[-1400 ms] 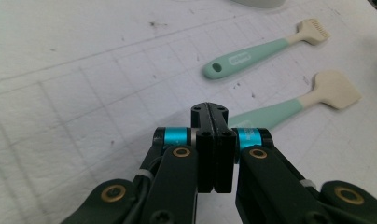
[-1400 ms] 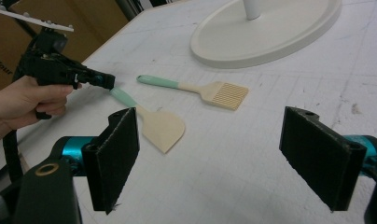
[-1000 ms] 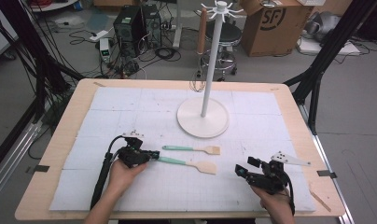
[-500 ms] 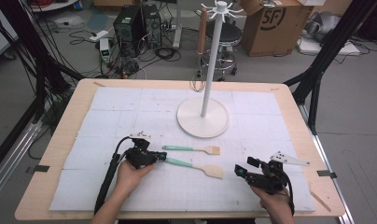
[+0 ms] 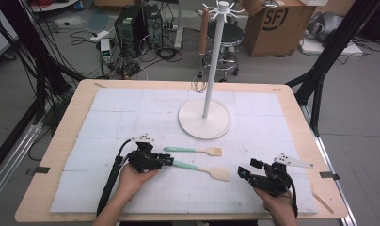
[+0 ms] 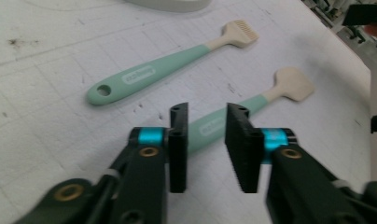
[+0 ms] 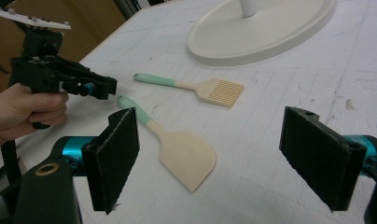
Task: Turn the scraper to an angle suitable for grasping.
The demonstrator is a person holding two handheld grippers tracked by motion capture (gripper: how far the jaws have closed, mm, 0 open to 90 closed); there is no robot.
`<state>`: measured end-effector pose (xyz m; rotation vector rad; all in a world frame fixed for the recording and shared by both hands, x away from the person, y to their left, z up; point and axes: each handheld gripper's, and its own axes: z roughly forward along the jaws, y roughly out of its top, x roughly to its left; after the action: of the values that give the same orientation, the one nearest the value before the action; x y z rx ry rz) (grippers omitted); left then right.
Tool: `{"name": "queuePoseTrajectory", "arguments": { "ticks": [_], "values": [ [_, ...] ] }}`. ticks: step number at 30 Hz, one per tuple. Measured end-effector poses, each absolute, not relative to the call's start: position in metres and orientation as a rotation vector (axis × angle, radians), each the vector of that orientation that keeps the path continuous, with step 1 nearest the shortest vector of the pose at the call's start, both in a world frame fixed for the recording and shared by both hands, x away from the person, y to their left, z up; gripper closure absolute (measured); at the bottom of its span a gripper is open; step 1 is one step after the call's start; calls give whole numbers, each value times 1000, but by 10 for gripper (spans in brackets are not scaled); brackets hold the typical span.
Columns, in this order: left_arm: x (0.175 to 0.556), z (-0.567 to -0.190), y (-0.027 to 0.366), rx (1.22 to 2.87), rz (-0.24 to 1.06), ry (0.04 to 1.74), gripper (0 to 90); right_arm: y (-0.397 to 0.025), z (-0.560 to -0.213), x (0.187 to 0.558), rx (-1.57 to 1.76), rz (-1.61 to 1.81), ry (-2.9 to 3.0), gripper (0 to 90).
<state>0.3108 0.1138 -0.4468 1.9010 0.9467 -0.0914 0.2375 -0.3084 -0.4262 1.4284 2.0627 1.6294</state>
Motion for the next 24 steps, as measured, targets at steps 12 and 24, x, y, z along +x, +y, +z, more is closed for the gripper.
{"name": "queuePoseTrajectory", "arguments": {
  "ticks": [12,24],
  "values": [
    [285,-436,157,1916,-16,954,341,-304,-427,237,1420,1615,2077,191],
    [248,-432,178,1937,47,937,271,-300,-427,237,1412,1602,2088,191]
  ]
}}
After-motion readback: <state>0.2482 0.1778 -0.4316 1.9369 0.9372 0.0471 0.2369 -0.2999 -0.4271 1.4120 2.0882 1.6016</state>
